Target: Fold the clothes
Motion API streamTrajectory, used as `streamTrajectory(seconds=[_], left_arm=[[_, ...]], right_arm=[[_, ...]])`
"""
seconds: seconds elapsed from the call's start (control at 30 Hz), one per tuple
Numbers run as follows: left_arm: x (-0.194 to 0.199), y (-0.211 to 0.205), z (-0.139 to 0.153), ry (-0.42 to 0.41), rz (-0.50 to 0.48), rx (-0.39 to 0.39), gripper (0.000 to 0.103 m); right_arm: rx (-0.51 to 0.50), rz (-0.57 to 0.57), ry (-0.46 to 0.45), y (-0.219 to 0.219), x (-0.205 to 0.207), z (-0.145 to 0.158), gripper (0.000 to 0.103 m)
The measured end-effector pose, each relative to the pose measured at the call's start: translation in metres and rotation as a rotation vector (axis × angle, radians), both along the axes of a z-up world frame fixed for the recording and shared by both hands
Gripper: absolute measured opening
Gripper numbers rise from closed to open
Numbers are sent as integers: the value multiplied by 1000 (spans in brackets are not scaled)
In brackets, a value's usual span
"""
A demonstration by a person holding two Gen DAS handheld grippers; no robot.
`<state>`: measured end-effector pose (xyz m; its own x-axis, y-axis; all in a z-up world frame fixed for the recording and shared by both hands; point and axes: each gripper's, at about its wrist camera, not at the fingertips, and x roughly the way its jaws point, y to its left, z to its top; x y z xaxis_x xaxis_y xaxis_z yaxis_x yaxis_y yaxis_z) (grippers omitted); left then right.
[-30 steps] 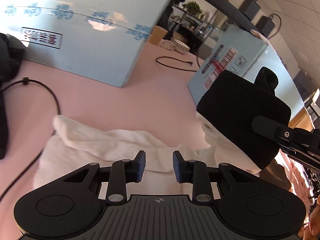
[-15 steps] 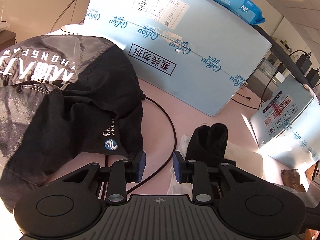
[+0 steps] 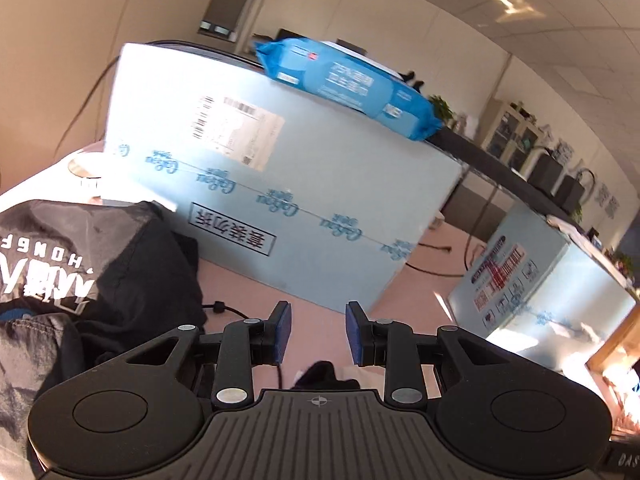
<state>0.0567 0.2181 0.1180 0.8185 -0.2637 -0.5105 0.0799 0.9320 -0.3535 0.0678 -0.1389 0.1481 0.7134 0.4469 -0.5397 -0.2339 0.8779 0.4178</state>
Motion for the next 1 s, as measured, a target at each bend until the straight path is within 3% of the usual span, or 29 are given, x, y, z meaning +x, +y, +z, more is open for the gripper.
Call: streamTrajectory(seconds=[0.07, 0.17, 0.23, 0.33, 0.47, 0.63, 1.0], left_arm=[[2, -31, -11, 36, -104, 30, 28], [13, -60, -46, 113, -164, 9, 28], [17, -70, -66, 152, -184, 46, 28], [18, -73, -92, 209, -154, 126, 28], [23, -52, -119, 311, -82, 161, 28], [25, -34, -123, 345, -64, 107, 30], [-20, -38, -90, 309, -77, 279, 30]], right_arm=[[32, -77, 92, -30, 10, -15, 97], [100, -146, 185, -57, 24, -39, 96], [84, -155, 209, -59, 32, -51, 96], [81, -127, 240, -53, 41, -67, 96], [38, -79, 254, -41, 50, -79, 96], [7, -37, 290, -31, 64, -92, 95], [51, 48, 348, -25, 79, -110, 94]])
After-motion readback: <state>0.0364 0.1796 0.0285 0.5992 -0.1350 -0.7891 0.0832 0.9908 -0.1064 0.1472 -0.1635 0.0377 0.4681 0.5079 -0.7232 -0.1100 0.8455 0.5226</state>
